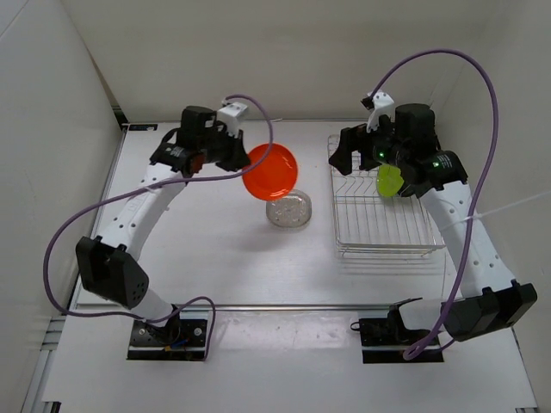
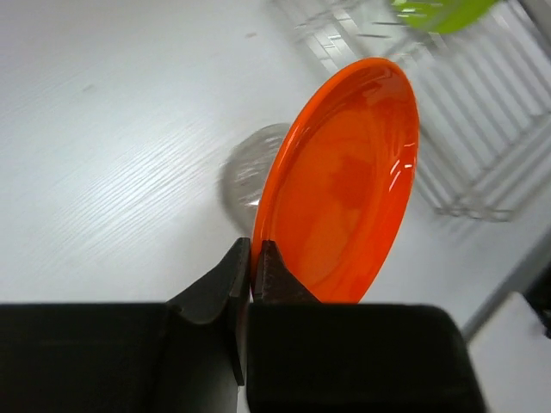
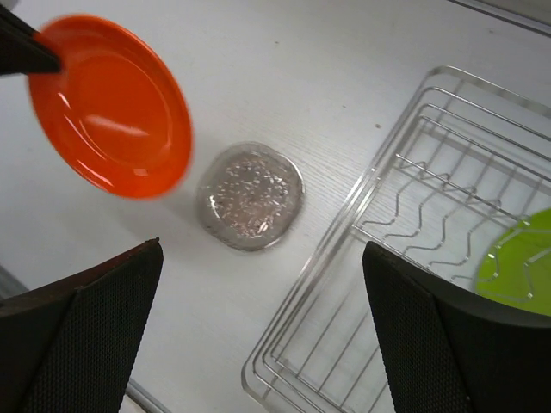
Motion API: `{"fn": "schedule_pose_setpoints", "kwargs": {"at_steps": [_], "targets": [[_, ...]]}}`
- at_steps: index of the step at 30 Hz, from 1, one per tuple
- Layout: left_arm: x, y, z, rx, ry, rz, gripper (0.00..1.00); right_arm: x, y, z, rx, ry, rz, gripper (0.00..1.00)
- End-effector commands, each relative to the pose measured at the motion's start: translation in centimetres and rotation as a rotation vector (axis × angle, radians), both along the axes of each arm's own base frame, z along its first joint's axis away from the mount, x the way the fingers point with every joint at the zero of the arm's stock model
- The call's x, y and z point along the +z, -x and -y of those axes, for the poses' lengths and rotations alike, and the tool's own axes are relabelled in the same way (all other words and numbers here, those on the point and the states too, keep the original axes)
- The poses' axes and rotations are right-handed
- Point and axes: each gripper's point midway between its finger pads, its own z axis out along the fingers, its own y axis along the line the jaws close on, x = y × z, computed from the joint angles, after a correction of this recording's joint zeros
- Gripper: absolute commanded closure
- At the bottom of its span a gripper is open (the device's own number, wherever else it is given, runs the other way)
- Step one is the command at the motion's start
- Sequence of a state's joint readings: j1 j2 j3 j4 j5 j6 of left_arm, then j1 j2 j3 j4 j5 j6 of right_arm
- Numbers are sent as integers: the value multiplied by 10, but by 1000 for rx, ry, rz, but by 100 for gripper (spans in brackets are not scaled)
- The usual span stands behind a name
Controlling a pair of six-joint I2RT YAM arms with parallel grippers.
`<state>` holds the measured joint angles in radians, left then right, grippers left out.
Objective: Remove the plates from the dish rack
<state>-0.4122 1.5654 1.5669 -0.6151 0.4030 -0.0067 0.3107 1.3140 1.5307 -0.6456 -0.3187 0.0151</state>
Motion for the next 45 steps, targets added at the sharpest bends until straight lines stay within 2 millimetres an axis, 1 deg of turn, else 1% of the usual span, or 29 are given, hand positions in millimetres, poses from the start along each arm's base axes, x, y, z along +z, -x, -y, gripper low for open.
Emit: {"fn": "schedule_pose_setpoints", "kwargs": {"at_steps": [1, 2, 3, 4, 5, 6, 7, 8, 9, 10, 11, 12, 13, 14, 15, 16, 17, 19, 21, 24, 25, 27, 28, 34, 36, 37, 38, 44, 45], "targets": [[-1, -19, -82, 206, -75, 66, 89, 19, -6, 25, -122, 60, 123, 0], [-26, -14, -96, 216, -94, 15, 89, 15, -9, 31, -145, 86, 125, 0], [-39, -18, -118, 264, -93, -14, 89, 18, -10, 38, -176, 106, 144, 0], [-49, -17, -124, 258, -83, -31, 89, 16, -8, 41, -190, 114, 145, 0], [-71, -10, -132, 254, -88, -80, 89, 9, -9, 44, -193, 136, 140, 0], [-75, -10, -142, 261, -60, -96, 89, 13, -8, 47, -205, 138, 151, 0], [-92, -10, -147, 254, -61, -138, 89, 9, -6, 49, -209, 153, 152, 0], [-100, -11, -149, 240, -50, -151, 89, 8, -5, 52, -218, 157, 152, 0], [-103, -10, -147, 218, -20, -173, 89, 2, -5, 54, -227, 168, 140, 0], [-109, -12, -152, 220, -4, -195, 89, 2, -6, 54, -222, 177, 145, 0], [-120, -15, -151, 208, 14, -234, 89, 0, -3, 55, -222, 178, 142, 0], [-121, -17, -146, 182, 37, -244, 89, -1, -3, 55, -222, 178, 142, 0], [-126, -21, -149, 185, 46, -260, 89, -5, -4, 57, -226, 195, 139, 0], [-139, -24, -147, 178, 61, -306, 89, -5, -4, 57, -226, 195, 139, 0], [-137, -31, -144, 172, 78, -310, 89, -5, -4, 58, -221, 203, 144, 0], [-142, -35, -144, 173, 77, -329, 89, -7, -3, 58, -220, 207, 136, 0], [-157, -38, -145, 165, 96, -383, 89, -7, -3, 58, -215, 215, 141, 0], [-158, -52, -145, 170, 100, -389, 89, -10, -1, 59, -213, 222, 127, 0], [-170, -56, -143, 161, 110, -434, 89, -12, 1, 60, -206, 235, 123, 0], [-175, -63, -143, 161, 110, -435, 89, -14, 1, 63, -210, 252, 118, 0], [-172, -68, -144, 160, 111, -415, 89, -14, 1, 63, -205, 260, 123, 0], [-179, -70, -144, 161, 110, -430, 89, -18, 1, 65, -211, 268, 116, 0], [-178, -70, -147, 165, 119, -430, 89, -18, 1, 65, -211, 268, 116, 0], [-192, -66, -151, 176, 120, -468, 89, -25, 0, 63, -199, 270, 98, 0], [-201, -62, -158, 188, 110, -475, 89, -25, 1, 61, -190, 265, 97, 0], [-200, -64, -158, 188, 110, -465, 89, -25, 1, 61, -190, 265, 97, 0], [-209, -61, -162, 199, 113, -489, 89, -25, 1, 59, -182, 260, 97, 0], [-220, -66, -166, 214, 119, -497, 89, -25, 1, 61, -190, 265, 97, 0], [-222, -65, -166, 214, 119, -494, 88, -25, 1, 61, -190, 265, 97, 0]]}}
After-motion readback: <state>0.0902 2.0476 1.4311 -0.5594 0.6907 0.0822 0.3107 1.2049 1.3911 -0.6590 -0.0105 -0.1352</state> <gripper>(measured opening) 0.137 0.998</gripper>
